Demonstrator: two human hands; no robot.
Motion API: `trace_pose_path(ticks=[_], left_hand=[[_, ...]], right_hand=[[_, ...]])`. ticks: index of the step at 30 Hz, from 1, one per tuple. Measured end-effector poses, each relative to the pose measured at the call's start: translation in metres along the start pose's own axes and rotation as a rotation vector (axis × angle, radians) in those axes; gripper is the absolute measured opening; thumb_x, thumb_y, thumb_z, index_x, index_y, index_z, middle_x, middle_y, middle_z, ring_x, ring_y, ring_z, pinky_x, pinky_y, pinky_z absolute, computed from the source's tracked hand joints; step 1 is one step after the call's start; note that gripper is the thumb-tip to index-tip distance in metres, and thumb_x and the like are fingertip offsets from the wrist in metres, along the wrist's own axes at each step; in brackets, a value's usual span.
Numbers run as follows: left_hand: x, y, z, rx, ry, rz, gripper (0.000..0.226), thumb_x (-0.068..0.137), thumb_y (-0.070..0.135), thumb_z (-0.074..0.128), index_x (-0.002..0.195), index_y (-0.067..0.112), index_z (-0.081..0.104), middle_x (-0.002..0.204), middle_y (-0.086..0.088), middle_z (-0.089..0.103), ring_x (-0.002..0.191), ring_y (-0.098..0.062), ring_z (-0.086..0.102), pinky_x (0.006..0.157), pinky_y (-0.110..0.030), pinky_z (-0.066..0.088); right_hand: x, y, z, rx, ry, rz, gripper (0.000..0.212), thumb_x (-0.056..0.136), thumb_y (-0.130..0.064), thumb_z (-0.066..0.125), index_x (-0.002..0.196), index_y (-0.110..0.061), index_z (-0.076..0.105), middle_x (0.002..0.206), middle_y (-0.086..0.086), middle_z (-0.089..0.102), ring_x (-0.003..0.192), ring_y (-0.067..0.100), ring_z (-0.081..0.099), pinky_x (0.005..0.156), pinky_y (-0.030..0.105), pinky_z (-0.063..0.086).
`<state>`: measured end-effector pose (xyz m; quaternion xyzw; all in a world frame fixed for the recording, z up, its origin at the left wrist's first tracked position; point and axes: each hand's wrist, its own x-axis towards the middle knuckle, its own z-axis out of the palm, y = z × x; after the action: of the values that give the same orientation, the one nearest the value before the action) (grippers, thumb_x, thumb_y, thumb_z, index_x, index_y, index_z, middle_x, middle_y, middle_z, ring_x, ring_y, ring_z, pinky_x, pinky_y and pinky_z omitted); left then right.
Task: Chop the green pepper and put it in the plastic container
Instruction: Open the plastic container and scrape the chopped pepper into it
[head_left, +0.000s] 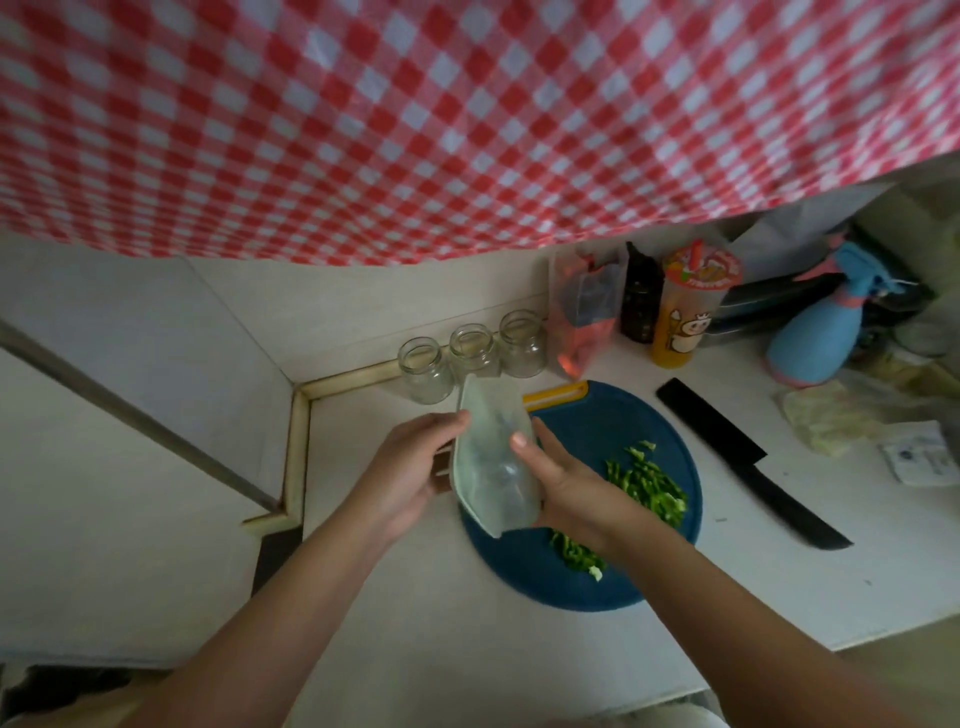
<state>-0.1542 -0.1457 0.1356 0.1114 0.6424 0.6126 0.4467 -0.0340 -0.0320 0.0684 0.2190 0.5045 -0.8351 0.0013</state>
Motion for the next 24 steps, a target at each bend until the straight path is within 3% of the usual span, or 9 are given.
trace_pose_path(ticks=[4, 7, 9, 14, 17, 20, 22, 24], left_hand=[[-0.006, -0.004, 0.005, 0.049, -0.214, 0.03, 0.039, 0.071, 0.011, 0.074, 0.106, 0.006, 0.057, 0.095, -0.011, 0.068, 0.085, -0.022, 0.068, 0.068, -0.031, 0.055], [-0.007, -0.012, 0.013, 0.229, -0.328, 0.124, 0.062, 0.064, 0.01, 0.079, 0.12, 0.015, 0.053, 0.119, -0.003, 0.064, 0.11, -0.018, 0.062, 0.087, -0.032, 0.052], [-0.01, -0.014, 0.022, 0.336, -0.345, 0.17, 0.067, 0.063, 0.015, 0.08, 0.123, 0.021, 0.051, 0.126, 0.003, 0.059, 0.117, -0.01, 0.057, 0.093, -0.029, 0.05], [-0.016, -0.017, 0.038, 0.408, -0.32, 0.232, 0.066, 0.07, -0.004, 0.069, 0.127, 0.019, 0.046, 0.131, 0.004, 0.054, 0.117, -0.006, 0.055, 0.093, -0.032, 0.052], [-0.017, -0.016, 0.04, 0.366, -0.284, 0.229, 0.064, 0.068, -0.012, 0.063, 0.123, 0.017, 0.049, 0.124, 0.003, 0.06, 0.112, -0.01, 0.06, 0.087, -0.031, 0.054], [-0.017, -0.013, 0.034, 0.269, -0.277, 0.191, 0.059, 0.067, -0.016, 0.057, 0.118, 0.014, 0.052, 0.115, -0.002, 0.066, 0.103, -0.017, 0.065, 0.077, -0.027, 0.054], [-0.016, -0.008, 0.026, 0.187, -0.198, 0.141, 0.057, 0.066, -0.014, 0.051, 0.115, 0.013, 0.054, 0.107, -0.006, 0.067, 0.096, -0.023, 0.065, 0.07, -0.031, 0.054], [-0.01, -0.005, 0.014, 0.119, -0.041, 0.102, 0.049, 0.07, -0.011, 0.047, 0.113, 0.01, 0.055, 0.103, -0.012, 0.064, 0.092, -0.027, 0.063, 0.067, -0.034, 0.052]], right_hand=[[-0.012, -0.009, -0.018, 0.018, -0.06, 0.074, 0.08, 0.064, -0.078, 0.063, 0.134, -0.051, 0.036, 0.134, -0.007, 0.055, 0.123, 0.021, 0.054, 0.096, 0.053, 0.047], [-0.018, -0.016, -0.032, 0.021, -0.071, 0.091, 0.092, 0.06, -0.076, 0.068, 0.139, -0.041, 0.037, 0.135, 0.0, 0.055, 0.122, 0.024, 0.055, 0.098, 0.052, 0.046], [-0.021, -0.016, -0.036, 0.06, -0.08, 0.091, 0.097, 0.058, -0.072, 0.072, 0.14, -0.03, 0.039, 0.133, 0.008, 0.057, 0.118, 0.028, 0.058, 0.096, 0.051, 0.048], [-0.027, -0.011, -0.039, 0.155, -0.083, -0.035, 0.084, 0.068, -0.057, 0.075, 0.138, -0.024, 0.043, 0.134, 0.016, 0.053, 0.118, 0.032, 0.057, 0.086, 0.046, 0.051], [-0.025, -0.011, -0.039, 0.143, -0.047, -0.11, 0.077, 0.072, -0.049, 0.076, 0.138, -0.031, 0.04, 0.135, 0.016, 0.052, 0.12, 0.034, 0.055, 0.092, 0.054, 0.048], [-0.024, -0.014, -0.042, 0.13, -0.065, -0.146, 0.082, 0.074, -0.046, 0.075, 0.142, -0.025, 0.034, 0.137, 0.017, 0.05, 0.123, 0.035, 0.053, 0.097, 0.055, 0.045], [-0.03, -0.02, -0.043, 0.122, -0.06, -0.099, 0.089, 0.068, -0.051, 0.078, 0.142, -0.025, 0.035, 0.133, 0.012, 0.056, 0.119, 0.032, 0.057, 0.09, 0.05, 0.05], [-0.036, -0.026, -0.044, 0.122, -0.055, -0.05, 0.091, 0.052, -0.059, 0.082, 0.131, -0.026, 0.051, 0.115, 0.003, 0.069, 0.103, 0.023, 0.067, 0.075, 0.04, 0.056]])
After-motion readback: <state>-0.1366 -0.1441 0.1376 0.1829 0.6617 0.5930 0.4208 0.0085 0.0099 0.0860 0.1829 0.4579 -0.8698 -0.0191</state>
